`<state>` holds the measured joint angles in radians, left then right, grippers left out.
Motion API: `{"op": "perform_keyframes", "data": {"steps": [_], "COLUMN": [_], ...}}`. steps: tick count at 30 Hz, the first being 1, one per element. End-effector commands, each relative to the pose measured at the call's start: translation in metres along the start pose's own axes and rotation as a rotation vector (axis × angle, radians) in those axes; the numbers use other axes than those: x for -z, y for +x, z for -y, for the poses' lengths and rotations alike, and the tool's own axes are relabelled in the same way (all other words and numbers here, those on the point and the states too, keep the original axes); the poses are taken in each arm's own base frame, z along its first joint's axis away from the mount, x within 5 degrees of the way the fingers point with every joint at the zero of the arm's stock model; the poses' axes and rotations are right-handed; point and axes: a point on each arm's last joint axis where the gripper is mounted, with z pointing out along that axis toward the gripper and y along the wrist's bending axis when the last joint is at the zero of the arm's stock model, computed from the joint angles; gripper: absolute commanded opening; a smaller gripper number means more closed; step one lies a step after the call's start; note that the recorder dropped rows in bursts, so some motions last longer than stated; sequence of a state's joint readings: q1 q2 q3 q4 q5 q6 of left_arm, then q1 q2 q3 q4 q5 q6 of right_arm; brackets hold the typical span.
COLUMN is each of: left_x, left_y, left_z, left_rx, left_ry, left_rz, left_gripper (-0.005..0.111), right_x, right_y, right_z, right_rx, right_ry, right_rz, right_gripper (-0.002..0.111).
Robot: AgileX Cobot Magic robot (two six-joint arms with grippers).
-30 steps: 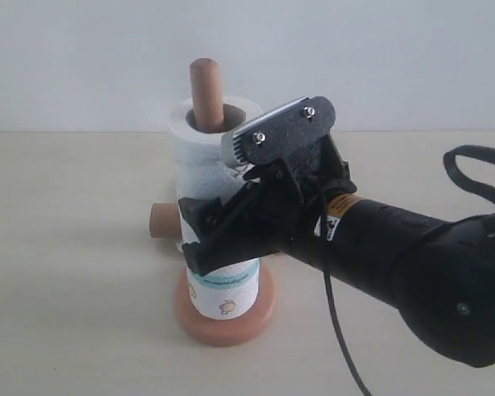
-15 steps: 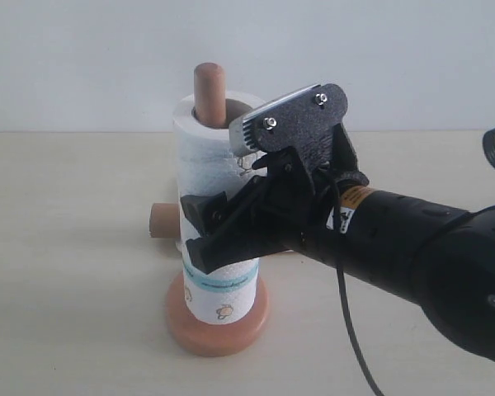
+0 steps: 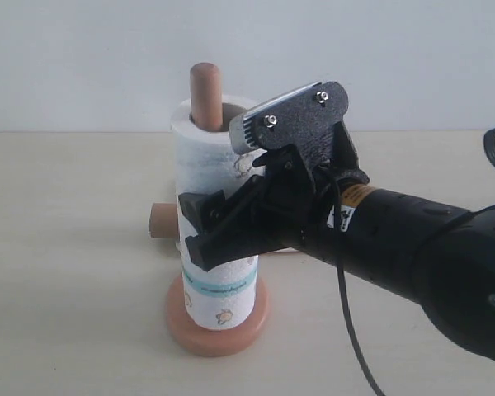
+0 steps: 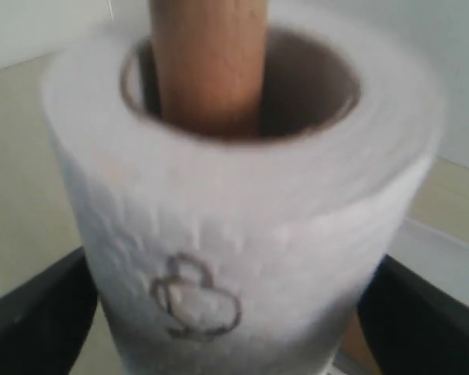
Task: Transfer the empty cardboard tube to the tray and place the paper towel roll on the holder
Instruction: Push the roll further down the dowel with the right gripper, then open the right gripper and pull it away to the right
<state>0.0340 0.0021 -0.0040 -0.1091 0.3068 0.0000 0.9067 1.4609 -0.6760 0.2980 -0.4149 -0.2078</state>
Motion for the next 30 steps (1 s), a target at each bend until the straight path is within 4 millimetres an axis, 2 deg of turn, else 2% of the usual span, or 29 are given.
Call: {"op": "perform_keyframes", "data": {"steps": [1, 9, 14, 22, 30], "left_x": [0.0, 0.0, 0.0, 0.0, 0.0], "left_y": [0.0, 0.0, 0.0, 0.0, 0.0], "left_z": [0.0, 0.0, 0.0, 0.0, 0.0], "left_rx": [0.007, 0.007, 0.007, 0.007, 0.007], "left_ry": [-0.003, -0.003, -0.003, -0.003, -0.003], "left_rz": [0.01, 0.01, 0.01, 0.01, 0.01], "left_gripper": [0.004, 0.004, 0.004, 0.004, 0.004], "right_x": [0.003, 0.003, 0.011, 0.052, 0.1], "right_y": [-0.006, -0.006, -0.008, -0.016, -0.028], "right_z": [0.0, 0.0, -0.001, -0.006, -0.008], "right_rx": [-0.005, -0.001, -0.005, 0.068, 0.072], "right_ry": [0.004, 0.004, -0.016, -0.116, -0.19], "right_rz": [0.038, 0.036, -0.01, -0.181, -0.236], "right_gripper": [0.104, 0.105, 0.105, 0.105, 0.105]}}
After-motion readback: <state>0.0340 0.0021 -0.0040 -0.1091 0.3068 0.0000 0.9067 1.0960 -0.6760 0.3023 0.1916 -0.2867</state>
